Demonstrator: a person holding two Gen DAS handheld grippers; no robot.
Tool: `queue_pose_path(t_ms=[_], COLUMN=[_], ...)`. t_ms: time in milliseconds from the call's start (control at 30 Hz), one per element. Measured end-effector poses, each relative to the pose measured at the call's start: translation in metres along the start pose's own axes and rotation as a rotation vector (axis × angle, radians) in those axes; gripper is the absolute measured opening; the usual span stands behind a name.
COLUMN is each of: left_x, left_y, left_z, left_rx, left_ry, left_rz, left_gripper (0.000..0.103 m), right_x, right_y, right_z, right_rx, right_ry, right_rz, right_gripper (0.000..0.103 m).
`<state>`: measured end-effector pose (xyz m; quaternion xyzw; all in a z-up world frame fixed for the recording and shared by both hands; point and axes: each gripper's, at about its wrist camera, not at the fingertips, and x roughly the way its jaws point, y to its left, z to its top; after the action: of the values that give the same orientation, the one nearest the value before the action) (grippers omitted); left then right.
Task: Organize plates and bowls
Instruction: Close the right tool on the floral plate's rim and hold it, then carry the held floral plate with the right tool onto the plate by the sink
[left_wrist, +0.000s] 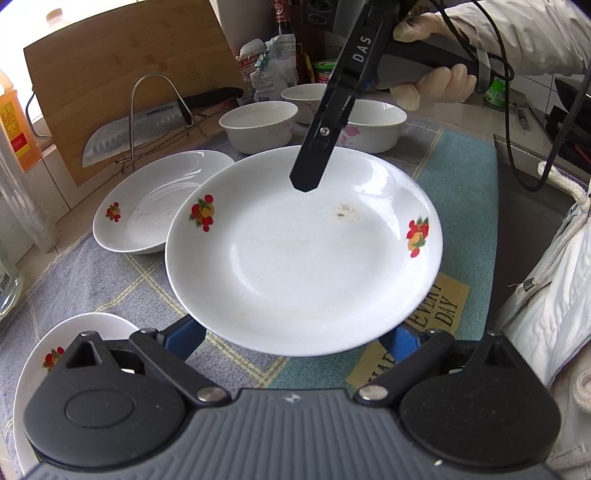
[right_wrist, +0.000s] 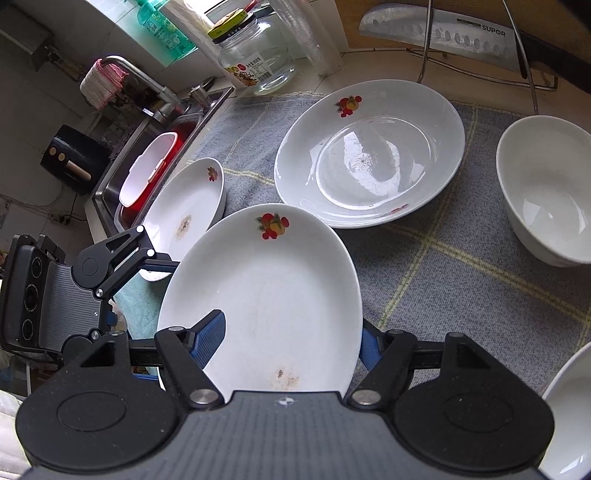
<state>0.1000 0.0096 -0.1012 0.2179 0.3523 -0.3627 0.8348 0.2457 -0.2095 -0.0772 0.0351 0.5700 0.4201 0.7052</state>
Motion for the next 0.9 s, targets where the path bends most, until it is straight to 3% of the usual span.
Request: queue_pose_path(t_ms=[900], left_x=[-0.076], left_y=[0.082], left_z=[-0.062], left_rx=[0.018], left_ry=[-0.023], left_rz=[-0.025], left_gripper=[0.098], right_x=[0.060], right_y=[0.102], right_z=[0.057], right_rx=[0.003], right_ry=[-0.025], right_rz=[-0.050], right_gripper=[0.078])
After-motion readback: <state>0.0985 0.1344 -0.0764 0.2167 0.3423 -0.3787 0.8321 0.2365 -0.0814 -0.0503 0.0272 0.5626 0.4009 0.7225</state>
